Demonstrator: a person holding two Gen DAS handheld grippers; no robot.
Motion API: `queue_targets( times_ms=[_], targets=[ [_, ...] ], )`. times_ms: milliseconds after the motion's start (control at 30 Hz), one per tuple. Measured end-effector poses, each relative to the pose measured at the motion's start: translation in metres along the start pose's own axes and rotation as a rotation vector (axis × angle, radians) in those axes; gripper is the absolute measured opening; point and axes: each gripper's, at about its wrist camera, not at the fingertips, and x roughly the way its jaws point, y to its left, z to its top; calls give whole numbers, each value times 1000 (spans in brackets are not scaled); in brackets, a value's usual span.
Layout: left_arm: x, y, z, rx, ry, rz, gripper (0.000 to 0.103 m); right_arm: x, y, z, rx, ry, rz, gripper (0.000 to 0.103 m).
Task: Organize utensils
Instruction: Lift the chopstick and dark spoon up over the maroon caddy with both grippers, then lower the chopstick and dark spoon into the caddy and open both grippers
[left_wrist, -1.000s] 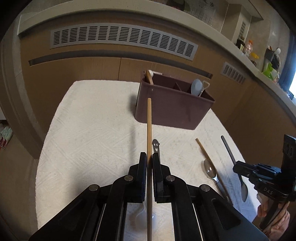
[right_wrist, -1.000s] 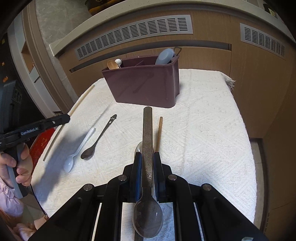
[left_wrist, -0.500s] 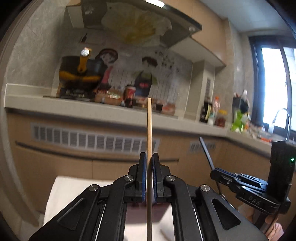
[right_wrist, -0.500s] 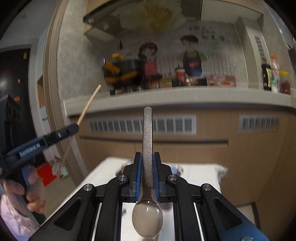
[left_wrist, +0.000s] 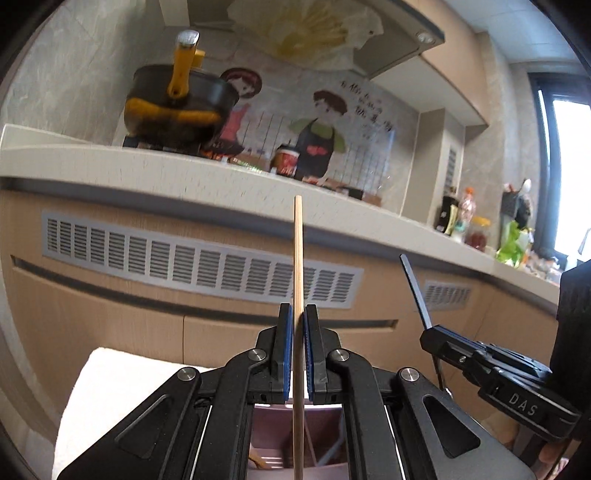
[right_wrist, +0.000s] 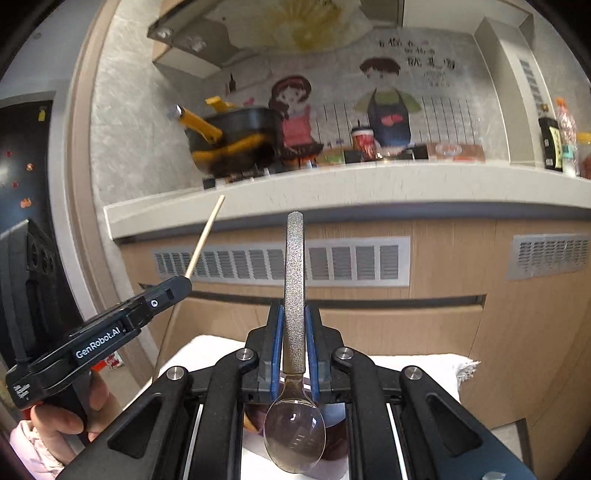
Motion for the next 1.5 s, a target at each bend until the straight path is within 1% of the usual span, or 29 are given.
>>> queue_targets(
  times_ms=[167, 233, 533, 600, 667, 767, 933, 1000, 1033, 1100, 1133, 1167, 1233, 1300, 1400, 1467, 1500],
  targets=[
    [25, 9, -13, -10, 32, 4, 6, 34, -9, -11, 6, 48, -11, 11],
    [32, 13, -16, -22, 41, -5, 6, 45, -12, -14, 9, 60, -18, 11],
    [55, 22, -37, -44, 43, -4, 6, 84, -18, -32, -17, 117, -45, 11],
    [56, 23, -44, -47, 19, 4, 6, 89, -19, -35, -24, 122, -48, 11],
    [58, 19, -50, -25, -5, 20, 6, 93, -17, -39, -46, 117, -58, 11],
    [60, 14, -62, -2, -20, 36, 6, 97, -14, -44, -77, 100, -78, 11],
    [63, 12, -80, 23, 27, 42, 6, 101, -8, -57, -131, 101, -98, 11],
    [64, 12, -87, 30, 74, 35, 6, 103, -5, -64, -156, 122, -95, 11],
    [64, 11, -91, 31, 104, 25, 8, 102, -4, -66, -165, 131, -93, 11],
    [62, 9, -99, 50, 150, 23, 8, 99, -3, -73, -182, 170, -73, 15],
    [62, 9, -102, 57, 169, 21, 8, 97, -4, -75, -179, 183, -66, 20],
    [61, 8, -105, 61, 193, 18, 8, 94, -5, -77, -175, 190, -57, 29],
    [61, 8, -109, 63, 239, 16, 8, 88, -6, -79, -168, 199, -49, 39],
    [55, 6, -108, 71, 255, 13, 9, 81, -6, -78, -163, 203, -46, 43],
    [46, 7, -107, 55, 273, 4, 11, 69, -5, -76, -161, 200, -54, 61],
    [36, 10, -106, 37, 276, -1, 23, 58, -5, -76, -153, 195, -60, 78],
    [30, 11, -104, 30, 273, -4, 25, 50, -5, -76, -152, 190, -73, 81]
  ],
)
